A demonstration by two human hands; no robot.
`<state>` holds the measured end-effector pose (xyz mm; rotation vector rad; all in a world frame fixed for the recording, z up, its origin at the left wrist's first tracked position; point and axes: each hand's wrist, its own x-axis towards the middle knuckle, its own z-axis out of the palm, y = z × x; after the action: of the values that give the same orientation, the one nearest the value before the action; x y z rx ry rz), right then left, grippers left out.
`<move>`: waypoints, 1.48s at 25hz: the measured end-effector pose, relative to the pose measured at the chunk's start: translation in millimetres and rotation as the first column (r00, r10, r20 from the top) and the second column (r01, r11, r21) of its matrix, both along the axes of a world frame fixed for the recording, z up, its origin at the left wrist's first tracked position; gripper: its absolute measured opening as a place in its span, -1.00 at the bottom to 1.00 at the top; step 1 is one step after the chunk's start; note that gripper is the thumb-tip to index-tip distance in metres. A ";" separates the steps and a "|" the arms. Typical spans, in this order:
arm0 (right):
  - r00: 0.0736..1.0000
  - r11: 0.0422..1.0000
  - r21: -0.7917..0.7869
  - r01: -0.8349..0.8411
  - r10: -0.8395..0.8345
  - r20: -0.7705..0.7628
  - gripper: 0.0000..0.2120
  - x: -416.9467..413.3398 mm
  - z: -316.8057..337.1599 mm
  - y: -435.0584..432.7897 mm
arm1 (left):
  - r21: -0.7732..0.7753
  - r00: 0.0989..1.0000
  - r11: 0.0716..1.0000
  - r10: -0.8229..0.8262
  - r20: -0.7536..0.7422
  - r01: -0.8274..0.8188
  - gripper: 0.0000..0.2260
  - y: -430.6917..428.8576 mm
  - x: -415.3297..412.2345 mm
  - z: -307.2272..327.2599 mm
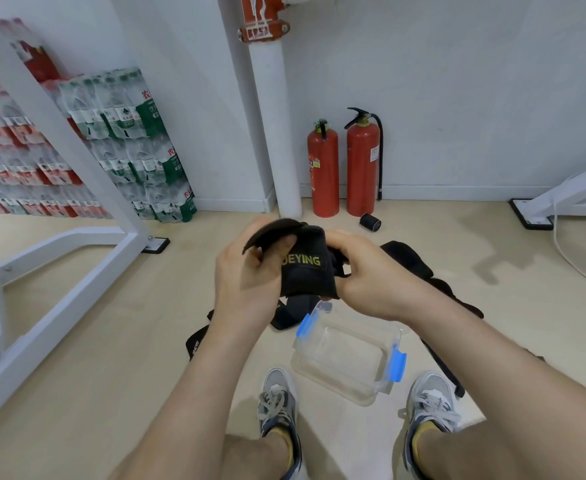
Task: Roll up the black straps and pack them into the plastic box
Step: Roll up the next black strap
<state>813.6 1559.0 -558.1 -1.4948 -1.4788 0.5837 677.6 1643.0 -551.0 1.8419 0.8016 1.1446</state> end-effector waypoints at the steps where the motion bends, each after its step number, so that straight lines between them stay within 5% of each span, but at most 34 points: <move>1: 0.999 0.999 -0.028 -0.033 0.032 -0.040 -0.72 -0.9 1.5 -1.3 | -0.014 1.000 1.000 -0.016 -0.022 0.015 -0.71 0.9 0.7 -2.8; 5: 0.964 0.978 -0.161 -0.132 0.089 -0.249 -0.66 8.6 2.8 -4.3 | 0.150 0.996 0.988 -0.017 -0.085 0.030 -0.81 1.9 3.3 -7.9; 8: 0.801 0.946 -0.158 -0.282 0.141 -0.582 -0.52 15.8 4.3 -6.1 | 0.260 0.998 0.966 0.021 -0.062 -0.005 -0.76 2.8 6.1 -11.6; 11: 0.852 0.982 -0.129 -0.135 0.048 -0.521 -0.62 7.9 1.8 -4.0 | 0.278 0.999 0.960 0.044 -0.008 -0.040 -0.79 1.7 6.7 -9.7; 15: 0.913 0.996 -0.086 0.009 -0.044 -0.406 -0.60 0.7 4.1 -2.4 | -0.119 0.993 0.991 0.068 0.097 -0.057 -0.82 3.1 13.7 -9.2; 18: 0.969 0.997 -0.046 0.062 -0.071 -0.236 -0.56 0.0 11.2 -6.4 | -0.455 0.977 0.876 -0.074 0.202 0.161 -0.85 4.7 11.2 -10.8; 20: 0.966 0.999 -0.027 0.042 -0.048 -0.256 -0.57 0.6 11.2 -5.9 | -0.495 0.950 0.827 -0.136 0.283 0.265 -0.76 6.5 8.0 -11.5; 22: 0.837 0.997 -0.070 -0.014 -0.026 -0.546 -0.59 4.8 12.0 -4.2 | -0.337 0.947 0.912 -0.136 0.289 0.234 -0.89 5.6 7.8 -9.7; 24: 0.627 0.968 -0.234 -0.086 -0.130 -0.768 -0.49 12.7 12.6 -3.1 | 0.057 0.955 0.972 -0.233 0.183 0.226 -0.92 5.8 5.2 -13.3; 27: 0.640 0.934 -0.307 -0.180 -0.126 -0.758 -0.48 19.2 9.4 -4.6 | 0.521 0.953 0.799 -0.277 -0.123 0.300 -0.76 2.2 5.0 -19.7; 32: 0.554 0.953 -0.299 0.043 -0.272 -0.787 -0.36 24.9 11.9 -6.1 | 0.724 0.961 0.637 -0.113 -0.253 0.266 -0.77 -2.0 6.1 -18.6; 37: 0.616 0.944 -0.260 0.203 -0.329 -0.716 -0.53 30.7 8.1 -1.6 | 0.715 0.925 0.596 -0.145 -0.352 0.366 -0.75 -6.9 1.5 -20.1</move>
<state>844.3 1557.5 -550.0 -1.2975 -0.5449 1.0011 679.1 1636.1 -571.1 2.7690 0.1036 1.1515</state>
